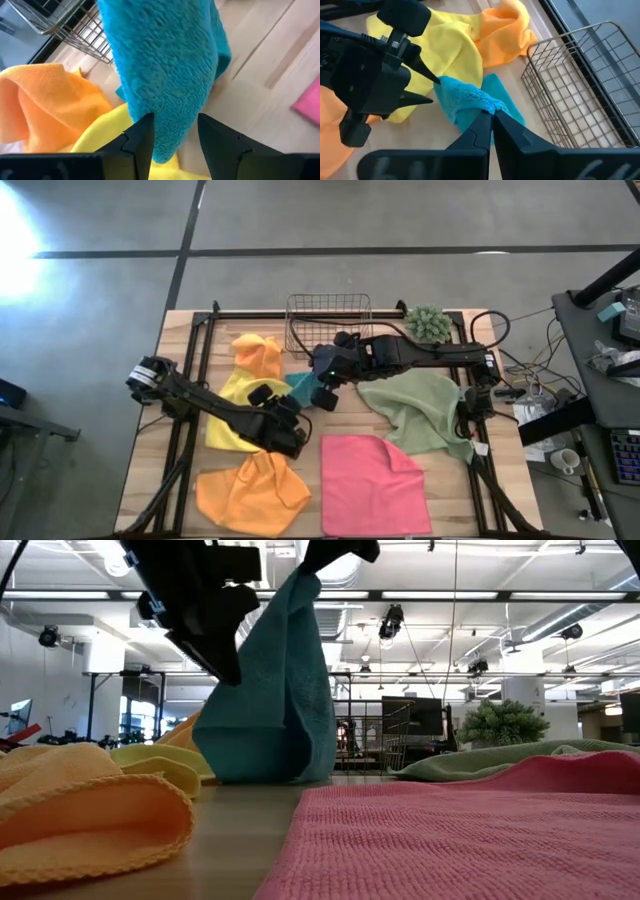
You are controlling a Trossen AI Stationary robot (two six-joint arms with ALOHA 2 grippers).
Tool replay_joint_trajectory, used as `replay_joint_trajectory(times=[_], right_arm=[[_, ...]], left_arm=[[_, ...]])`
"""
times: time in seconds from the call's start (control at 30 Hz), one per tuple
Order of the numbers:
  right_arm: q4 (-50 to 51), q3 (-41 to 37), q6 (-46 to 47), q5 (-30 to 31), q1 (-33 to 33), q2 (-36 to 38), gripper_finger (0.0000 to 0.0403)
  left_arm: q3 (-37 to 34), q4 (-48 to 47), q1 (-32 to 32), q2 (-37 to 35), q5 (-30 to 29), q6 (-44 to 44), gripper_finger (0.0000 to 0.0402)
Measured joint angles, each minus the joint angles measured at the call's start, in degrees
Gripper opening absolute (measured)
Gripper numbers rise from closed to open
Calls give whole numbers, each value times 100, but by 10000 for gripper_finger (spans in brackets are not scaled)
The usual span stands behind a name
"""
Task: Fold microfiber towels
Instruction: Fold the blue microfiber cloth
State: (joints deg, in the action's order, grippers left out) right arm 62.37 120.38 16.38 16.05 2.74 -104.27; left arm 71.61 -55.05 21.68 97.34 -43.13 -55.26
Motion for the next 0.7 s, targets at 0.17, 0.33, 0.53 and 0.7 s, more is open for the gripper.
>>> replay_joint_trajectory(times=[0.17, 0.33, 0.53, 0.7], right_arm=[[-4, 0, -84, 0, -39, 0, 8], [64, 213, -228, -6, -179, 0, 8], [121, 616, -342, -389, -358, 5, 8], [142, 751, -348, -582, -478, -43, 8]], left_arm=[[9, -34, 48, -6, 261, 15, 136], [-135, -148, 386, -10, 556, 17, 136], [-335, -28, 890, -6, -405, 195, 136], [-497, 681, 915, -2, -542, 576, 136]])
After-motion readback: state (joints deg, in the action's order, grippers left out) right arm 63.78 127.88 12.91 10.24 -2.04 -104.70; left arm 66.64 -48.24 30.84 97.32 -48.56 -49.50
